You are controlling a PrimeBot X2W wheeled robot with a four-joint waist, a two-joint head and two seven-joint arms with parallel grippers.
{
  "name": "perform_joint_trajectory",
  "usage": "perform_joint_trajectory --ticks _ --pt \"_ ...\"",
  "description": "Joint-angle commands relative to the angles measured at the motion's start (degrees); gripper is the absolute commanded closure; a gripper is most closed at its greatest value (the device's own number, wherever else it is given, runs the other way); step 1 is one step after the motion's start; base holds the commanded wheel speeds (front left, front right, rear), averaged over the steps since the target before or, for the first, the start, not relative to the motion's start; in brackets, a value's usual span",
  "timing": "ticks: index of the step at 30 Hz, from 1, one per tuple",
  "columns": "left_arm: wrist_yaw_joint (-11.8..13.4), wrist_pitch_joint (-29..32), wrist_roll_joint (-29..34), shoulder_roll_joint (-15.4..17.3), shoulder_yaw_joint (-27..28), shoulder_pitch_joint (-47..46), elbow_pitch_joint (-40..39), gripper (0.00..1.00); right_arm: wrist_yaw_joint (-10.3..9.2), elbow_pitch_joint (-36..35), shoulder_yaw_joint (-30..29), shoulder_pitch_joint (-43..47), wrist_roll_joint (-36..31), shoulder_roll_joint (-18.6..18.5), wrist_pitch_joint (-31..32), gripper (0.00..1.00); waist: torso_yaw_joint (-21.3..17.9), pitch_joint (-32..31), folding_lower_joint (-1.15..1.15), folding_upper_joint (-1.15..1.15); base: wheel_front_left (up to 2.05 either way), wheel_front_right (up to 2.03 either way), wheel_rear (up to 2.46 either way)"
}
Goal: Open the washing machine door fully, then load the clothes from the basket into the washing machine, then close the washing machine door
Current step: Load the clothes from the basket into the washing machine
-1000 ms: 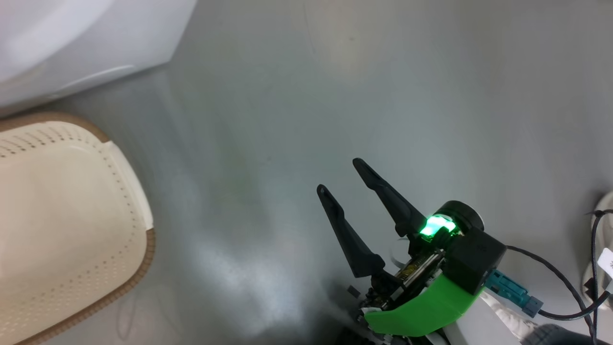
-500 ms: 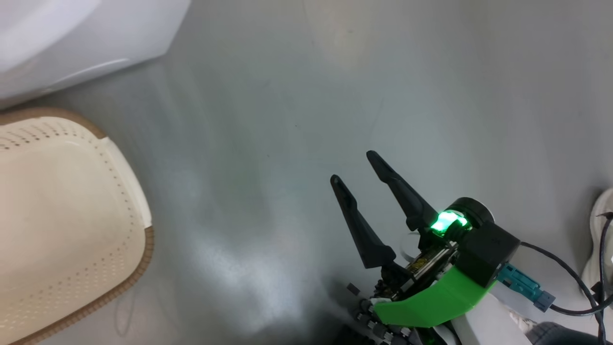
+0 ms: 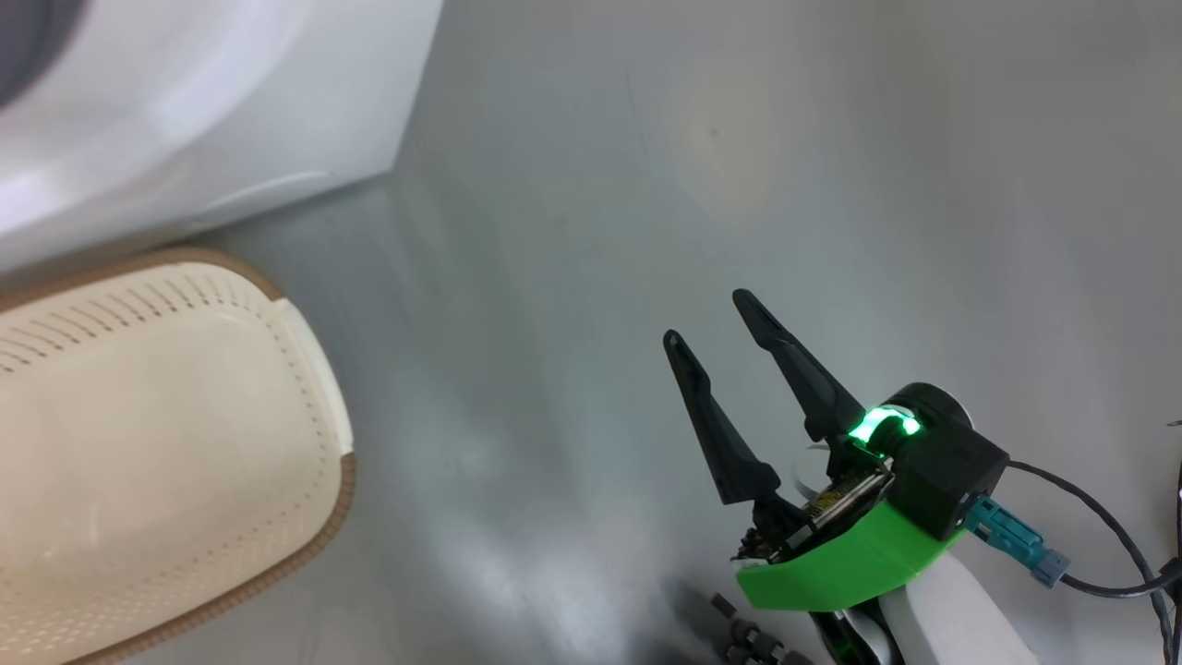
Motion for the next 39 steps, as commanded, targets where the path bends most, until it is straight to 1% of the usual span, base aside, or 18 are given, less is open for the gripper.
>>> perform_joint_trajectory --ticks 1,8,10,12,19,24,27,29,32,33,35,39 --pt "-0.02 -0.73 -0.33 1.39 0.31 1.79 -0.99 0.0 0.35 -0.82 0.65 2.4 -0.72 -0.2 -0.27 0.0 1.9 -3.12 0.0 0.0 0.0 0.0 0.0" --pt "0.9 -1.9 -2.11 -3.71 1.1 9.5 -1.5 0.0 0.35 0.44 -2.28 3.73 -0.58 -0.2 -0.27 0.0 4.64 -8.89 0.0 0.0 0.0 0.0 0.0" --pt "0.44 -1.96 -2.56 -5.15 1.27 12.19 -2.72 0.0 0.35 0.94 -2.48 4.11 -0.92 -0.2 -0.27 0.0 5.57 -10.65 0.0 0.0 0.0 0.0 0.0" --pt "0.17 -1.98 -2.67 -6.4 1.52 15.65 -5.38 0.0 0.35 1.47 -3.05 4.41 -1.38 -0.2 -0.27 0.0 6.43 -12.49 0.0 0.0 0.0 0.0 0.0" --pt "0.19 -1.99 -1.28 -10.81 2.5 31.37 -19.49 0.0 0.35 2.94 -5.59 5.23 -4.61 -0.2 -0.27 0.0 10.61 -18.27 0.0 0.0 0.0 0.0 0.0" --pt "0.38 -2.0 0.71 -14.09 2.11 41.41 -27.76 0.0 0.35 3.85 -7.73 5.86 -7.38 -0.2 -0.27 0.0 14.13 -21.35 0.0 0.0 0.0 0.0 0.0" --pt "0.94 -2.0 1.95 -15.82 2.27 46.75 -32.68 0.0 0.35 4.29 -9.08 6.52 -8.66 -0.2 -0.27 0.0 16.06 -23.06 0.0 0.0 0.0 0.0 0.0" --pt "0.68 -2.0 2.86 -17.15 2.51 51.25 -36.85 0.0 0.35 4.49 -10.46 7.19 -9.68 -0.2 -0.27 0.0 17.79 -24.51 0.0 0.0 0.0 0.0 0.0" --pt "0.24 -2.0 2.85 -18.51 3.36 55.67 -39.7 0.0 0.35 4.76 -11.67 7.92 -10.78 -0.2 -0.27 0.0 19.15 -26.3 0.0 0.0 0.0 0.0 0.0" --pt "0.24 -2.0 2.85 -18.51 3.36 55.67 -39.7 0.0 0.35 4.76 -11.67 7.92 -10.78 -0.2 -0.27 0.0 19.15 -26.3 0.0 0.0 0.0 0.0 0.0" --pt "-0.36 -2.0 2.22 -19.57 4.49 59.48 -41.06 0.0 0.35 5.0 -12.82 8.72 -11.73 -0.2 -0.27 0.0 20.28 -28.08 0.0 0.0 0.0 0.0 0.0" --pt "-0.58 -2.0 2.38 -20.24 5.5 62.81 -42.0 0.0 0.35 5.29 -13.7 9.54 -12.31 -0.43 -0.27 0.0 21.26 -29.86 0.0 0.0 0.0 0.0 0.0"
